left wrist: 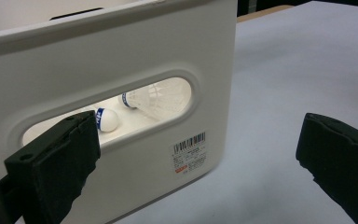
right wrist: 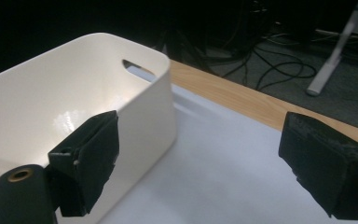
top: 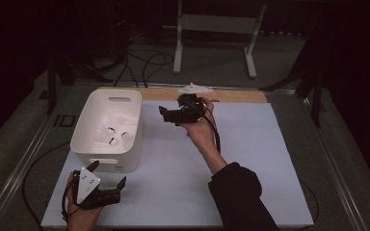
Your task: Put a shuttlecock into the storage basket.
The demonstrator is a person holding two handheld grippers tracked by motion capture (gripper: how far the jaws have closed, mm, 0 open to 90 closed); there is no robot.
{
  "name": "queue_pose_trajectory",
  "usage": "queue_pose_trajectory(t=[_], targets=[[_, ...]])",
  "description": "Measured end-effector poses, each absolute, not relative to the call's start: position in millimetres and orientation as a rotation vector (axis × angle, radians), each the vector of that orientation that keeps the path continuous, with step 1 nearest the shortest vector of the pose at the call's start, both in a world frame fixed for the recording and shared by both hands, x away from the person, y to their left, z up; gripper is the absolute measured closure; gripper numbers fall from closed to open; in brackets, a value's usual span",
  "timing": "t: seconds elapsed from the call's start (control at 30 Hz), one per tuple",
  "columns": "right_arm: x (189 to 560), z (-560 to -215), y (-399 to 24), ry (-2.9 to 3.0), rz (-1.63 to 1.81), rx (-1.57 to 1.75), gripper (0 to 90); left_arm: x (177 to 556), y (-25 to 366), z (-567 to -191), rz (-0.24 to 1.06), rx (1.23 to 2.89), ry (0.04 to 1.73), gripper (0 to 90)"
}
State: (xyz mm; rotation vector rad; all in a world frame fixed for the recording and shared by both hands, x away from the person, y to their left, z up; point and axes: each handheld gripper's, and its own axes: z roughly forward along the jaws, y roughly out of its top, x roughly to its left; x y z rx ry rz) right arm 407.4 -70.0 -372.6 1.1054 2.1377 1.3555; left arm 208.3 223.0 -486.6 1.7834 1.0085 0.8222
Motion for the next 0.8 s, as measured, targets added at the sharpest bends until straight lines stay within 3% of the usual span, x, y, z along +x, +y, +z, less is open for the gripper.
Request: queue_pose_trajectory(t=[0.4,0.8], targets=[[393.6,-382.9,-117.3,2.107,1.292,1.14,13.4,208.4,222.3,-486.5,0.822,1.789,1.007,0.2],[370.8,-396.5,-173.3,2.048,1.221,1.197,8.7,208.2,221.7,-486.6,0.825,1.784,1.01,0.2]])
